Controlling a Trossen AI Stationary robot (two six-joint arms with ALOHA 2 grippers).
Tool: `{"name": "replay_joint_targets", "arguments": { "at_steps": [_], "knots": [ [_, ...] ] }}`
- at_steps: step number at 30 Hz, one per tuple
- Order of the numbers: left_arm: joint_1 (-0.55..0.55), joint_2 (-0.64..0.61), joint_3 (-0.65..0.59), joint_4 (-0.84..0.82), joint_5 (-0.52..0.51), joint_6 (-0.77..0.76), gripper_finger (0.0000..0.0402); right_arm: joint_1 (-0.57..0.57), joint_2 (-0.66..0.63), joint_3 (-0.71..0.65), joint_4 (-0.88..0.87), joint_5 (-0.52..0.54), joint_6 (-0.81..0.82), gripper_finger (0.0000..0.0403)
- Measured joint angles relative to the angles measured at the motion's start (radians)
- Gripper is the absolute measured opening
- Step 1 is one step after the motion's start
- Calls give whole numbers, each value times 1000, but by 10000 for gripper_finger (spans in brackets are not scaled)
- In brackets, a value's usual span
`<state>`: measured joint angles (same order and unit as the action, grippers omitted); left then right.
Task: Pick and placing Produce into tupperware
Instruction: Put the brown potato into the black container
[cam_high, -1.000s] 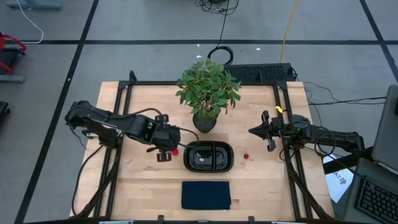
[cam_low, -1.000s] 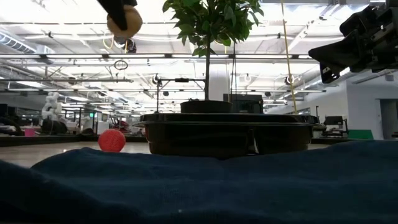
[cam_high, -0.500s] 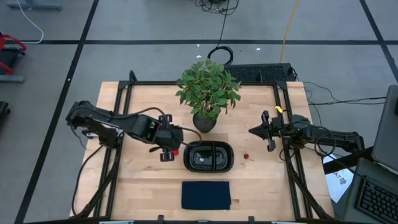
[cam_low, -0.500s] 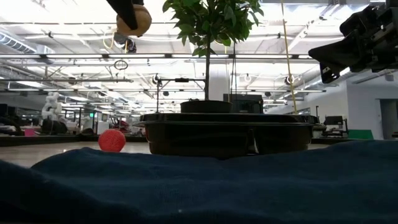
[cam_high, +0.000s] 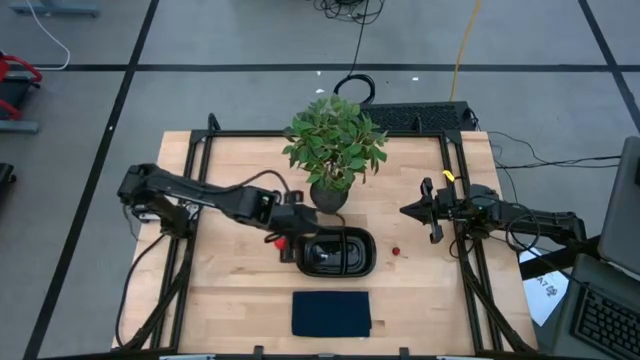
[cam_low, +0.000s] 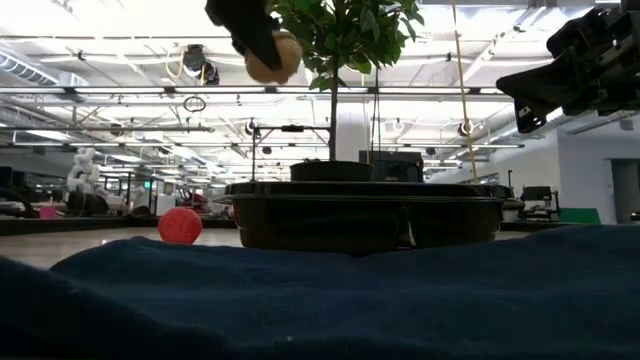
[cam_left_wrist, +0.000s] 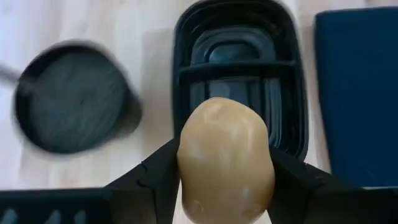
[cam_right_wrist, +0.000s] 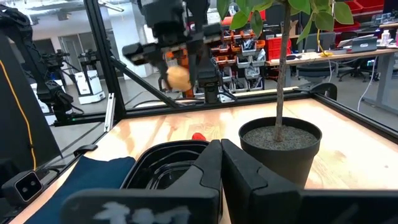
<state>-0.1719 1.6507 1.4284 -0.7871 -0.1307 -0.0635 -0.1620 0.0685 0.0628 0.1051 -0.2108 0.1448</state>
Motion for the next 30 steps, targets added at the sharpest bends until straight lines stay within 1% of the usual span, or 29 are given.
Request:
{"name": "replay_joint_targets", "arguments": {
  "at_steps": [2,9,14,16,22,25,30],
  "knots": [
    [2,28,2,70,14,49,186,0,-1,0,-1,0,0,0],
    [10,130,1,156,37,186,186,0,12,0,-9,0,-1,0],
    [50,210,1,217,91,201,186,0,19,0,-2,0,-3,0],
    [60,235,1,216,103,215,186,0,22,0,2,0,-3,0],
    [61,304,1,222,108,285,186,0,23,0,0,0,-3,0],
    [59,332,1,237,108,294,186,0,23,0,0,0,-3,0],
    [46,351,1,259,112,318,186,0,23,0,-1,0,-4,0]
  ]
}}
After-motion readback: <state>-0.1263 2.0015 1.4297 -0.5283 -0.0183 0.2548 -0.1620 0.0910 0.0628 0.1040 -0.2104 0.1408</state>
